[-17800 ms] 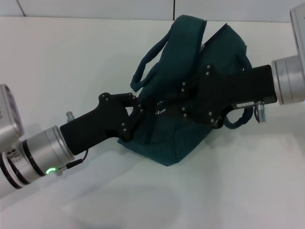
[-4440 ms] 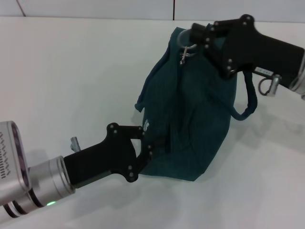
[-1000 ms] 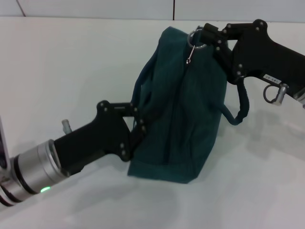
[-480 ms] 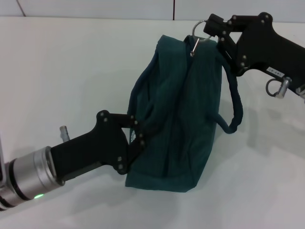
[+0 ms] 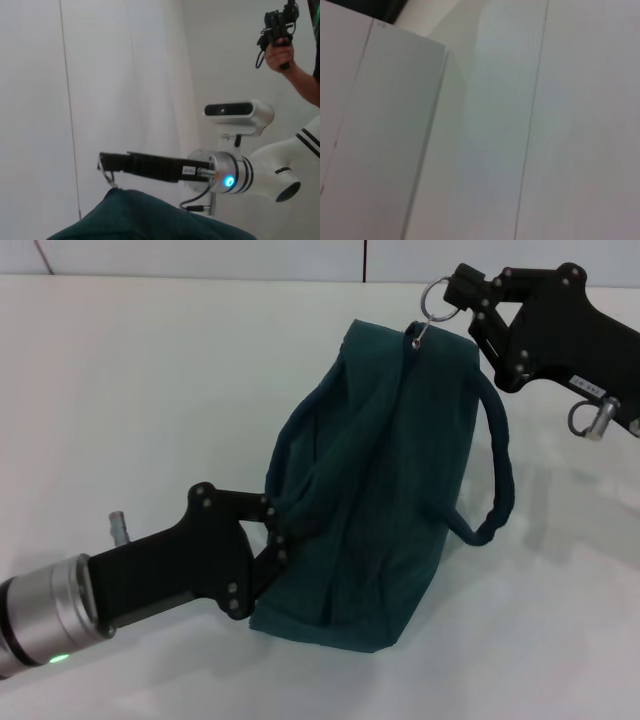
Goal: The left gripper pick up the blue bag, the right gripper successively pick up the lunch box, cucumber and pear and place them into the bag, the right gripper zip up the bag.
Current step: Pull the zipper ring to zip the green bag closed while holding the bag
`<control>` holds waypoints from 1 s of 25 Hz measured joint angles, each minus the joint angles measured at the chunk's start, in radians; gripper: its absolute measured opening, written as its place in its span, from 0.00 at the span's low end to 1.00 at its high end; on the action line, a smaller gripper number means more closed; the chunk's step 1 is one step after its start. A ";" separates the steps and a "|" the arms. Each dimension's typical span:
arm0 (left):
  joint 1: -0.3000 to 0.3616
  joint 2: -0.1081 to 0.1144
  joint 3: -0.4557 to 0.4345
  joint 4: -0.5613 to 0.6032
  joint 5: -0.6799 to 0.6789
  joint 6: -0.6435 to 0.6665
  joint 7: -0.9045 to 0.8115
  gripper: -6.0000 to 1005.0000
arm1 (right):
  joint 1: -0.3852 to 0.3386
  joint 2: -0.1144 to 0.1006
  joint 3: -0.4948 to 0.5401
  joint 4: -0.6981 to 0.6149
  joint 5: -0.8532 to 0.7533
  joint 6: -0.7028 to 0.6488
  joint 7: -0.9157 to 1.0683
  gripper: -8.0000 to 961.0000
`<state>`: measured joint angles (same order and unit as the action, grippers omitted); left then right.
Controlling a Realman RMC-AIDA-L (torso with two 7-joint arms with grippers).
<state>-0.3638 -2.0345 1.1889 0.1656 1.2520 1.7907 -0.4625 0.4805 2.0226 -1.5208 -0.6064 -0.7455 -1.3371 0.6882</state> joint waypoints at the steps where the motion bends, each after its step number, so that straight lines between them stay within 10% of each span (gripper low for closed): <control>1: 0.001 0.002 0.000 0.000 0.001 0.003 -0.001 0.09 | 0.000 0.000 0.000 0.000 0.000 0.011 -0.001 0.02; 25: 0.013 0.011 0.001 0.010 0.026 0.050 -0.014 0.12 | 0.003 0.002 0.078 0.100 0.071 0.042 -0.066 0.02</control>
<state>-0.3508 -2.0234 1.1903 0.1752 1.2777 1.8407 -0.4770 0.4834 2.0250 -1.4424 -0.5062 -0.6741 -1.2956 0.6227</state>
